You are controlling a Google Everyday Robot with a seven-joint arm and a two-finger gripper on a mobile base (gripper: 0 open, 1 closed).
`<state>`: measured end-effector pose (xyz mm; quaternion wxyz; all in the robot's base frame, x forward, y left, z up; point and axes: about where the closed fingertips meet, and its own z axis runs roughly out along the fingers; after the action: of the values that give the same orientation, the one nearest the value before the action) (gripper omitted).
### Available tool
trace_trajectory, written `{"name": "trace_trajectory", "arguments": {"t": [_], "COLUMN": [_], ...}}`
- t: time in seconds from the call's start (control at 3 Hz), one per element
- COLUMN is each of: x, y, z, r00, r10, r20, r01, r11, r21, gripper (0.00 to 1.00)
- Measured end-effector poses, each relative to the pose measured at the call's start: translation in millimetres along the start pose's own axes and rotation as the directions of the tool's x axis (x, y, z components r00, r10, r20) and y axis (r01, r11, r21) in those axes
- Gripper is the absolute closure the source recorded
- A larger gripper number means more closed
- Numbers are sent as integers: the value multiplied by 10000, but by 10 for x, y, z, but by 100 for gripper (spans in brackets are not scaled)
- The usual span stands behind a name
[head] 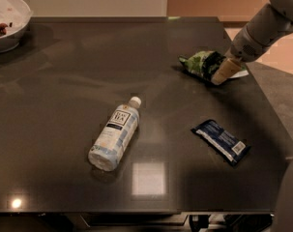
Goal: Pick green jalapeno chip bag
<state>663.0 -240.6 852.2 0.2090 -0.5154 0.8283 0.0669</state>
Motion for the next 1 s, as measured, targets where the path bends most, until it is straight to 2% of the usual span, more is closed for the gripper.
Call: {"name": "trace_trajectory", "arguments": {"t": [0.67,1.0], "x": [-185,-365], "y": [171,291], "z": [-167,-355], "r00": [9983,9925], "r10": [-334,-849], "r20": [477,880], "r01": [337,842], "r11": [9994,9964], "r21": [-45,120], "gripper": [87,100]}}
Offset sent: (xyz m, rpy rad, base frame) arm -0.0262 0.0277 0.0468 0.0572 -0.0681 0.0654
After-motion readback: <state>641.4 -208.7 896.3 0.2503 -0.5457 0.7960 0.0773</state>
